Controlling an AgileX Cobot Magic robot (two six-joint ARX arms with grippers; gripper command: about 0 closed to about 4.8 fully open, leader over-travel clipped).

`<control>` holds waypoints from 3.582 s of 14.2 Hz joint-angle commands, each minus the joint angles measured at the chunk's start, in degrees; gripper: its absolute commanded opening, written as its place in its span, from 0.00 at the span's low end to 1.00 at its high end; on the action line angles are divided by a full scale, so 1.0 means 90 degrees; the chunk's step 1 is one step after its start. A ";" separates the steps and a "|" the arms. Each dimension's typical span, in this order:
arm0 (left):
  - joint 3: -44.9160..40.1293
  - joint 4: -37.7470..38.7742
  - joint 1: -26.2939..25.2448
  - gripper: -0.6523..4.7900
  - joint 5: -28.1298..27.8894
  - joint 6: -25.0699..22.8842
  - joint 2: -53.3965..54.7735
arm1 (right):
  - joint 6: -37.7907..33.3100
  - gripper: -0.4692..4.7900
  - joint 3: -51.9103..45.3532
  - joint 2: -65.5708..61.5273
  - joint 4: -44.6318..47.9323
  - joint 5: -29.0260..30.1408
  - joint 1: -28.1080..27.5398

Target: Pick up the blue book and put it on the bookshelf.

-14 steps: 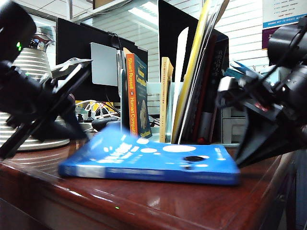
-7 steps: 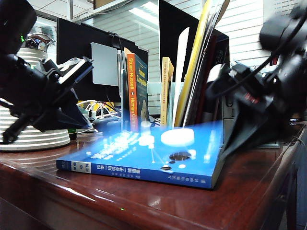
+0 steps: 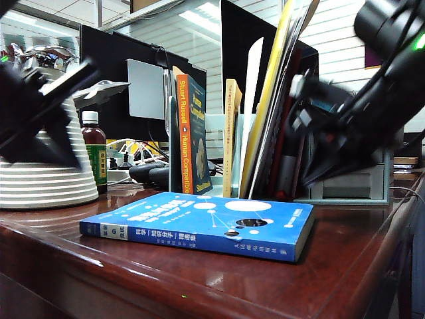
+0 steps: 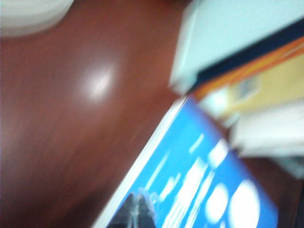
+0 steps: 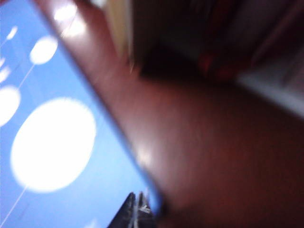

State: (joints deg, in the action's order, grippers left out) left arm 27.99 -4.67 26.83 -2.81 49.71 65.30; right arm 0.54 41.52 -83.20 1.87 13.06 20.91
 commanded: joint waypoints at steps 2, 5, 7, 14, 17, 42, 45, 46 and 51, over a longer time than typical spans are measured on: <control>0.0017 0.0933 0.0010 0.11 0.2067 0.1231 -0.0092 | 0.0015 0.09 0.0027 -0.1214 0.1100 0.0724 0.0010; 0.0012 0.1224 0.0010 0.18 0.2487 0.1341 -0.0087 | 0.0015 0.09 0.0029 -0.1200 0.0760 0.1222 0.0017; 0.0012 0.1229 0.0010 0.93 0.2618 0.1343 -0.0087 | 0.0017 0.09 0.0066 -0.1197 0.0775 0.1229 0.0017; 0.0010 0.1248 0.0010 1.00 0.2385 0.1552 0.0204 | 0.0163 0.09 0.0585 -0.1200 0.0204 0.1423 0.0027; 0.0010 0.0731 0.0010 1.00 0.2385 0.1547 0.0685 | 0.0437 0.09 0.0629 -0.1205 -0.0070 0.1331 0.0027; 0.0090 0.0512 0.0000 0.85 0.2761 0.1328 0.0401 | 0.0447 0.09 0.0629 -0.1229 0.0010 0.0563 0.0012; 0.0090 0.0500 0.0000 0.85 0.2599 0.1285 0.0678 | 0.0447 0.09 0.0629 -0.1231 0.0007 0.0709 0.0012; 0.0090 0.0459 0.0000 0.85 0.2601 0.1285 0.0792 | 0.0447 0.09 0.0629 -0.1231 0.0007 0.0712 0.0012; 0.0090 -0.0058 0.0000 0.85 0.2599 0.1268 0.1258 | 0.0449 0.09 0.0629 -0.1229 -0.0255 0.1494 0.0056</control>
State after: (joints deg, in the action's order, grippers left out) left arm 28.77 -4.58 26.81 21.02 61.49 75.77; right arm 4.36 47.03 -94.32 1.30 23.70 21.02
